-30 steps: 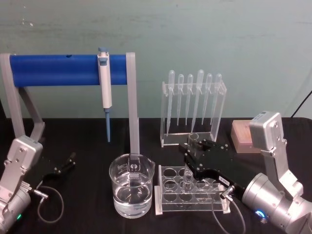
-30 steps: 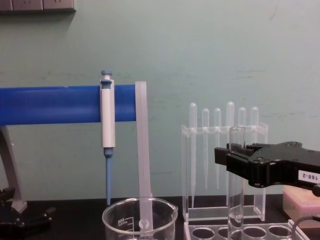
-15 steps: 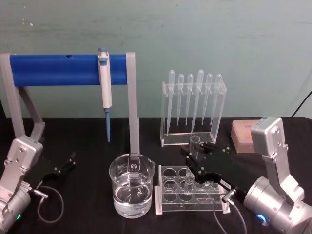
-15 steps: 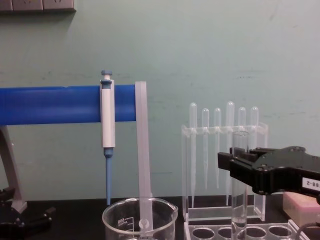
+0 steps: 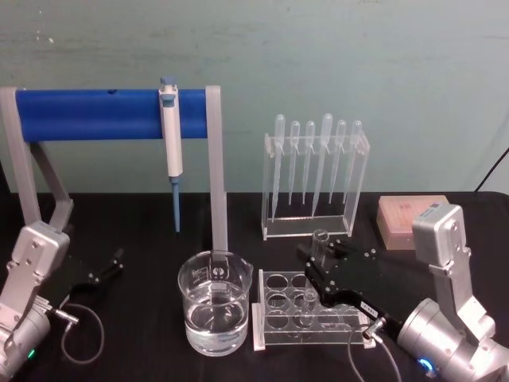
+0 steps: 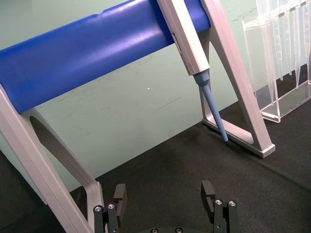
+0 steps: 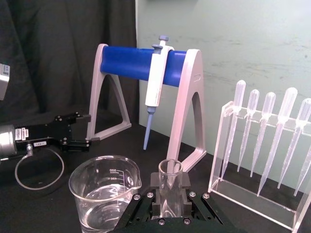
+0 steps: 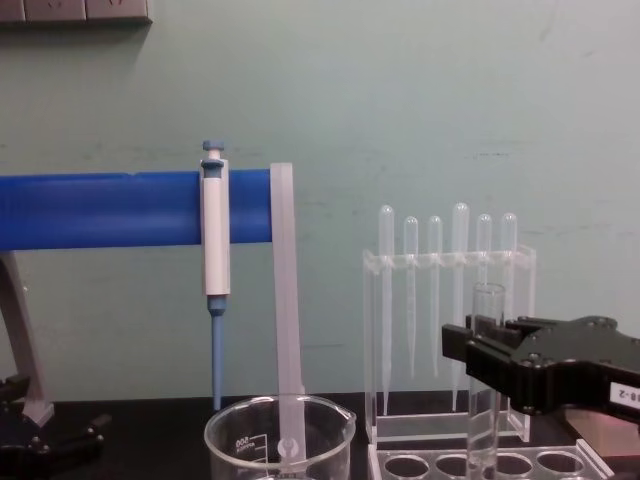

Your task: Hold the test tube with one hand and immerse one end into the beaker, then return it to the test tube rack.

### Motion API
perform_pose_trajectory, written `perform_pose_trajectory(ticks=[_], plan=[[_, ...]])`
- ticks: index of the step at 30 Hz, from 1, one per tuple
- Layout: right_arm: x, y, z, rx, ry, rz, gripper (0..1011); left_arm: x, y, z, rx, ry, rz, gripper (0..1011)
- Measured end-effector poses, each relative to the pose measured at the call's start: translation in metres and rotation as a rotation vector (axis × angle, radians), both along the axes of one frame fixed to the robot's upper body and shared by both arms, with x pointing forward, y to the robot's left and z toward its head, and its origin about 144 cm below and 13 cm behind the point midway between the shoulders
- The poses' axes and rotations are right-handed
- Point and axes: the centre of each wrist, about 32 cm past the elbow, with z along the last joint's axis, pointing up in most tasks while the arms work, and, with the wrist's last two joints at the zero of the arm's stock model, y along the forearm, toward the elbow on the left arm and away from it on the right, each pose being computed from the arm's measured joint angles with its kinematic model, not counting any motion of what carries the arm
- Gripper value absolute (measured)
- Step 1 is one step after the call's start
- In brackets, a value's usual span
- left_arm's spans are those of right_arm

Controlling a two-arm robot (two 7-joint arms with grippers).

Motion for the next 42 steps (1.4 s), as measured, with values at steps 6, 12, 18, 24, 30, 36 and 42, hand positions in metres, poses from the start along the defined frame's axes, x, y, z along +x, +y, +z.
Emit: perform_pose_trajectory(ticks=[6, 12, 18, 24, 30, 36, 42], plan=[[0.0, 0.0, -0.004, 0.005, 0.004, 0.0, 225, 0.0, 0.0, 0.0, 0.0, 0.0, 0.0, 1000], [0.0, 0.001, -0.009, 0.006, 0.009, -0.002, 225, 0.0, 0.0, 0.0, 0.0, 0.0, 0.0, 1000], [0.0, 0.002, -0.011, 0.006, 0.014, -0.003, 225, 0.0, 0.0, 0.0, 0.0, 0.0, 0.0, 1000], [0.0, 0.003, -0.013, 0.006, 0.016, -0.002, 243, 0.0, 0.0, 0.0, 0.0, 0.0, 0.0, 1000], [0.0, 0.003, -0.012, 0.007, 0.015, -0.004, 388, 0.0, 0.0, 0.0, 0.0, 0.0, 0.0, 1000], [-0.001, 0.002, -0.01, 0.007, 0.011, -0.005, 586, 0.0, 0.0, 0.0, 0.0, 0.0, 0.0, 1000], [-0.007, -0.001, -0.001, 0.014, -0.011, -0.002, 784, 0.0, 0.0, 0.0, 0.0, 0.0, 0.0, 1000]])
